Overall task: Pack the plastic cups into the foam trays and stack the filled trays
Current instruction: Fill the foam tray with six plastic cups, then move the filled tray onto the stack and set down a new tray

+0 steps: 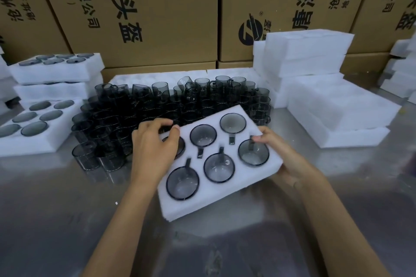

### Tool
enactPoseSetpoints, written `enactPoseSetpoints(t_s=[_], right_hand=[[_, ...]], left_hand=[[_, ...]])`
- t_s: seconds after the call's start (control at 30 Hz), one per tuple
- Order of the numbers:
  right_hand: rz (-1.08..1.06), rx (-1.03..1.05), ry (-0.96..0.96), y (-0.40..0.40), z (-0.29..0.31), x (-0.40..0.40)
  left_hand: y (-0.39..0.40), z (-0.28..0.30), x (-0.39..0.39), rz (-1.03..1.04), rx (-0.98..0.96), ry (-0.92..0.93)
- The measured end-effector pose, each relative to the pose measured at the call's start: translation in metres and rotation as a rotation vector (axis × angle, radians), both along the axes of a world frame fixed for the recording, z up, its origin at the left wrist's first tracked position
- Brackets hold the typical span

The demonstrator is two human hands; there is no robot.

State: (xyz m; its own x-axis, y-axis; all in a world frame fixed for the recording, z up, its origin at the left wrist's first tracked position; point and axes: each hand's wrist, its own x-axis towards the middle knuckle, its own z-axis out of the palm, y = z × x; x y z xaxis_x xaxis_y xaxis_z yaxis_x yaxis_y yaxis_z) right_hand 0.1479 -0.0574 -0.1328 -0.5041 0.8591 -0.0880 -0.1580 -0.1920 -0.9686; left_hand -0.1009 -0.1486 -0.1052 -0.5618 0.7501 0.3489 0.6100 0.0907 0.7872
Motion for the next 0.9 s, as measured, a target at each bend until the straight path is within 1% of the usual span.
enactPoseSetpoints(t_s=[0.07, 0.1, 0.17, 0.27, 0.3, 0.37, 0.43, 0.5, 0.57, 0.63, 0.73, 0.77, 0.83, 0.9], right_hand=[[-0.081, -0.036, 0.126, 0.003, 0.001, 0.004], [-0.119, -0.058, 0.185, 0.005, 0.000, 0.006], [-0.159, -0.111, 0.269, 0.007, -0.002, 0.007], [-0.173, -0.150, 0.334, 0.008, -0.003, 0.001], [-0.195, -0.150, 0.341, 0.008, -0.005, -0.001], [-0.222, -0.141, 0.347, 0.008, -0.005, -0.004], [-0.201, -0.112, 0.367, 0.007, -0.006, -0.009], [-0.175, -0.070, 0.419, 0.006, -0.005, -0.015], [-0.122, -0.073, 0.503, 0.005, -0.004, -0.021], [-0.080, -0.144, 0.514, 0.005, -0.004, -0.025], [-0.037, -0.151, 0.407, 0.005, -0.007, -0.029], [-0.038, -0.142, 0.365, 0.005, -0.009, -0.030], [-0.059, -0.130, 0.287, 0.004, -0.014, -0.034], [-0.100, -0.120, 0.223, 0.004, -0.019, -0.035]], left_hand=[[0.000, 0.004, 0.003, -0.002, 0.112, -0.194], [0.000, 0.006, 0.005, -0.002, 0.134, -0.280], [-0.001, 0.010, 0.008, -0.053, 0.097, -0.448], [-0.003, 0.011, 0.005, -0.317, -0.021, -0.786], [-0.004, 0.011, 0.004, -0.407, -0.060, -0.853], [-0.004, 0.010, 0.000, -0.506, -0.100, -0.907], [-0.005, 0.008, -0.004, -0.550, -0.102, -0.963], [-0.007, 0.007, -0.009, -0.559, -0.084, -1.037], [-0.007, 0.007, -0.015, -0.531, -0.023, -1.116], [-0.005, 0.008, -0.019, -0.528, 0.093, -1.181], [-0.005, 0.013, -0.026, -0.522, 0.314, -1.312], [-0.005, 0.015, -0.029, -0.507, 0.387, -1.329], [-0.005, 0.018, -0.036, -0.447, 0.514, -1.313], [-0.004, 0.024, -0.046, -0.343, 0.631, -1.270]])
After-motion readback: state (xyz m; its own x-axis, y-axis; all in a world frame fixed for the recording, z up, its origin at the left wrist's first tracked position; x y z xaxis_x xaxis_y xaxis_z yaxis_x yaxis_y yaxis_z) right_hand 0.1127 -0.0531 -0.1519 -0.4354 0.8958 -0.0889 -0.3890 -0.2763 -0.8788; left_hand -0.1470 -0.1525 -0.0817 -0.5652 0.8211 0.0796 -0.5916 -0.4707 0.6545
